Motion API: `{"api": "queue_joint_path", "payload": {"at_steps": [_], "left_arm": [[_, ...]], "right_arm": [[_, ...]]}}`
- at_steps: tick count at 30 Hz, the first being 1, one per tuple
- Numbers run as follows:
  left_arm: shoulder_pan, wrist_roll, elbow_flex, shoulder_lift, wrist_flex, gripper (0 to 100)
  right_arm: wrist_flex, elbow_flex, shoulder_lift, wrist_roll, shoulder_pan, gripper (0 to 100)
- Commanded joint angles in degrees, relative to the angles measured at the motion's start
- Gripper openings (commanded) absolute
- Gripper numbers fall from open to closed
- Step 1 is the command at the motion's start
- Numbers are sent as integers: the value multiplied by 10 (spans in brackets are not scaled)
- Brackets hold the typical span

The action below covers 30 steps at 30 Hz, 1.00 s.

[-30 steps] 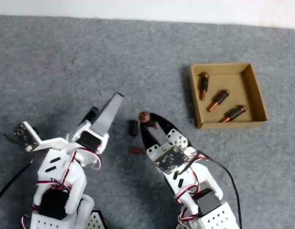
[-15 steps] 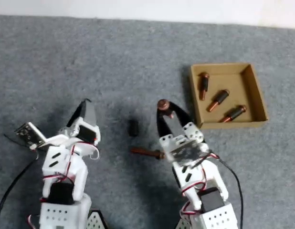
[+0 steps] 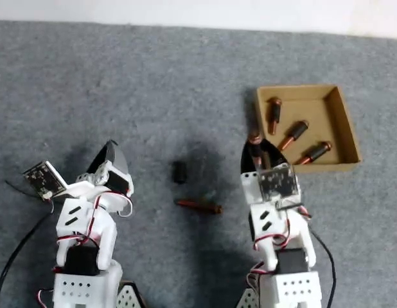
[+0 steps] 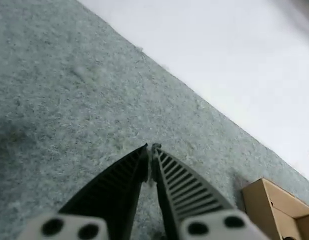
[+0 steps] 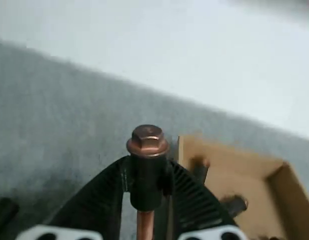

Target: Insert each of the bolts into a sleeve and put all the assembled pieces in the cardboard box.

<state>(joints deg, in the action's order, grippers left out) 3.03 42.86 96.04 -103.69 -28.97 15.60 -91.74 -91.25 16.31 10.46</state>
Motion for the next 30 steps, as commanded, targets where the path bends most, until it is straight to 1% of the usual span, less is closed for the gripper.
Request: {"api": "queue_joint_path", "payload": {"at_steps": [1,3,6,9,13,17,21,27,29,30], "left_arm": [[4,-3,11,-3,-3,37],[4,-3,11,-3,-3,37],[4,-3,11,-3,-3,38],[4,-3,11,-3,-3,38],[4,-3,11,-3,-2,38],[4,-3,11,-3,-1,38],[4,-3,11,-3,-1,38],[4,-3,11,-3,-1,38],[4,-3,11,-3,-1,38],[4,-3,11,-3,-1,38]], "right_arm": [[-14,116,152,-8,-7,5],[-29,171,246,-42,-29,5],[-51,268,387,-124,-86,5],[-51,376,530,-194,-134,5],[-51,487,705,-236,-175,5],[-51,551,842,-275,-213,5],[-51,576,917,-280,-225,5],[-51,575,926,-273,-222,8],[-51,575,926,-273,-222,39],[-49,575,926,-272,-222,75]]}}
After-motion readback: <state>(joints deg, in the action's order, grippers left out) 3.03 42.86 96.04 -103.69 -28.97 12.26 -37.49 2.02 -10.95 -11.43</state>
